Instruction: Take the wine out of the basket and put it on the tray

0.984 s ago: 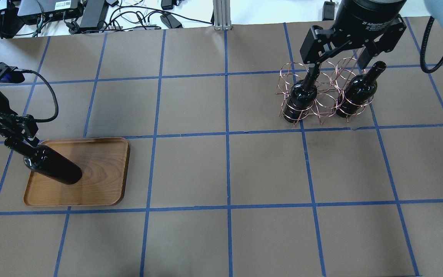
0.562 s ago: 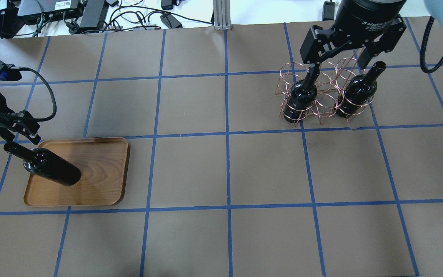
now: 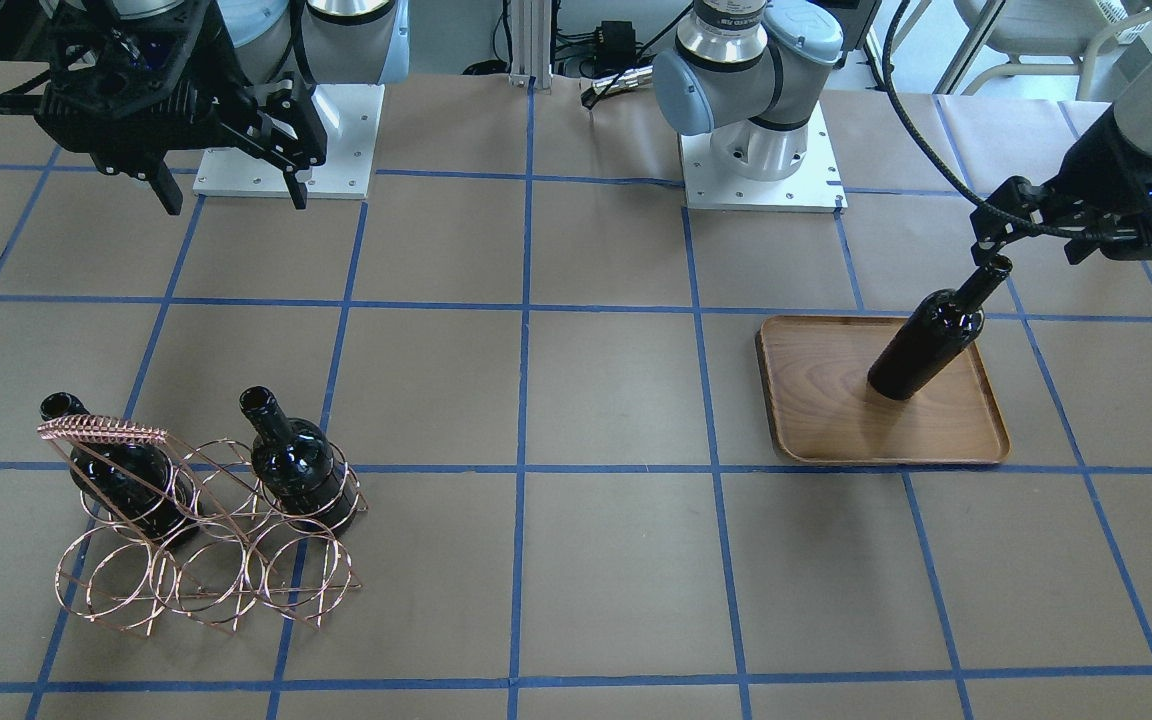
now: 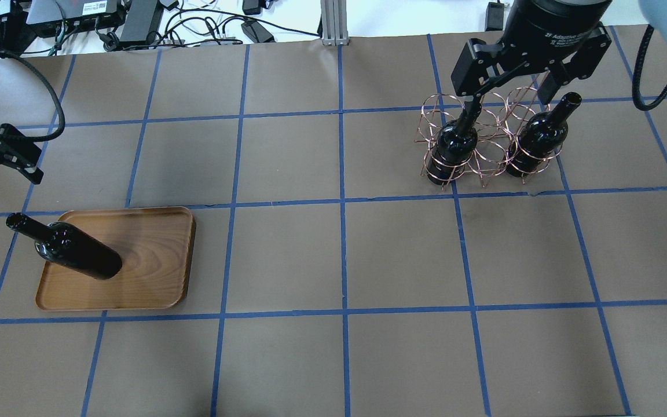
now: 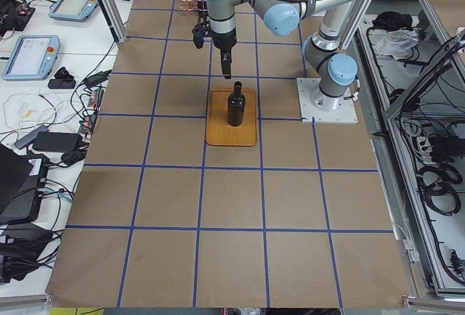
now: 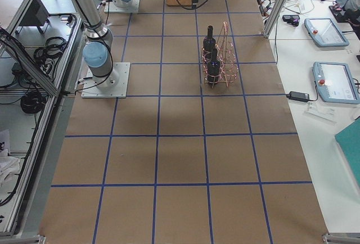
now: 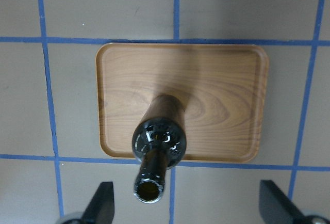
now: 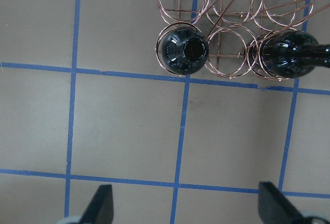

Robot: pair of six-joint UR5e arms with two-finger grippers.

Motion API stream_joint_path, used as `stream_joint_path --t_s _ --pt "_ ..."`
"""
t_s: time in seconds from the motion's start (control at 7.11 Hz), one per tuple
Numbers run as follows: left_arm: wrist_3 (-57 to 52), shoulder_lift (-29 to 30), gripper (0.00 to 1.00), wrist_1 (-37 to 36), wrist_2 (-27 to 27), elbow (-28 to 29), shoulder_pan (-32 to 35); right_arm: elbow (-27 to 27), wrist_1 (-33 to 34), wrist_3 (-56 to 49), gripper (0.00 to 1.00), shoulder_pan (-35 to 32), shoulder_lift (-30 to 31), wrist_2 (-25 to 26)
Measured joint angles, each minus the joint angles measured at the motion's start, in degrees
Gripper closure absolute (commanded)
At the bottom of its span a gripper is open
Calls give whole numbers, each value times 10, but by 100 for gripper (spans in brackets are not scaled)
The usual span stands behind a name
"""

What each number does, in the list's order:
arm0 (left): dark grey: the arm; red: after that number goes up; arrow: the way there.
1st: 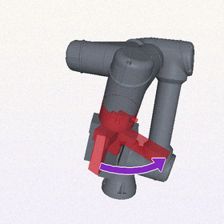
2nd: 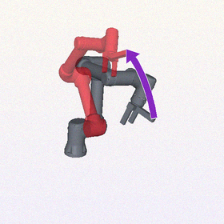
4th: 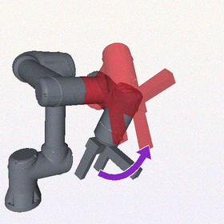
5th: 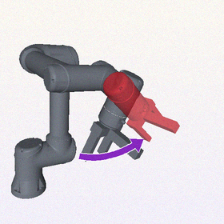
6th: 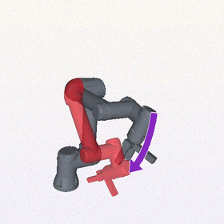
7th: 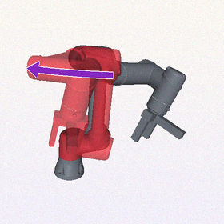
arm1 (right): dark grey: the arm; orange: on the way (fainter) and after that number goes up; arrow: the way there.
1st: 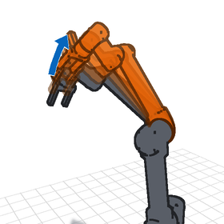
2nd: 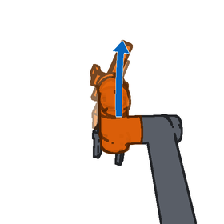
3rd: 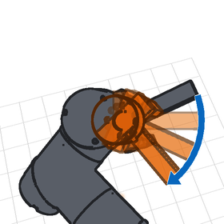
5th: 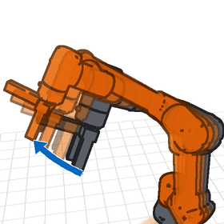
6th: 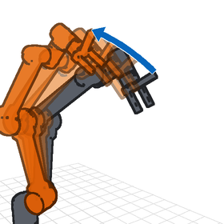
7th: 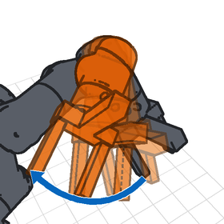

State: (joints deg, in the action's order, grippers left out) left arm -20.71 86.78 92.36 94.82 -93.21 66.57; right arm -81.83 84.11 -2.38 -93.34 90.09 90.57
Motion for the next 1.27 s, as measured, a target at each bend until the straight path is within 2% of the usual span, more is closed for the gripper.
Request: stream_joint_path --t_s 0.42,0.7,0.98,1.27 --pt "131 -14 0 13 -4 25 135 0 0 0 0 0 0 -2" --pt "164 -19 0 13 -8 26 208 0 0 1 0 0 0 -1" --pt "162 -21 0 13 -10 26 231 0 0 1 0 0 0 -1" --pt "159 -19 0 12 -36 25 231 0 0 1 0 0 0 -1"
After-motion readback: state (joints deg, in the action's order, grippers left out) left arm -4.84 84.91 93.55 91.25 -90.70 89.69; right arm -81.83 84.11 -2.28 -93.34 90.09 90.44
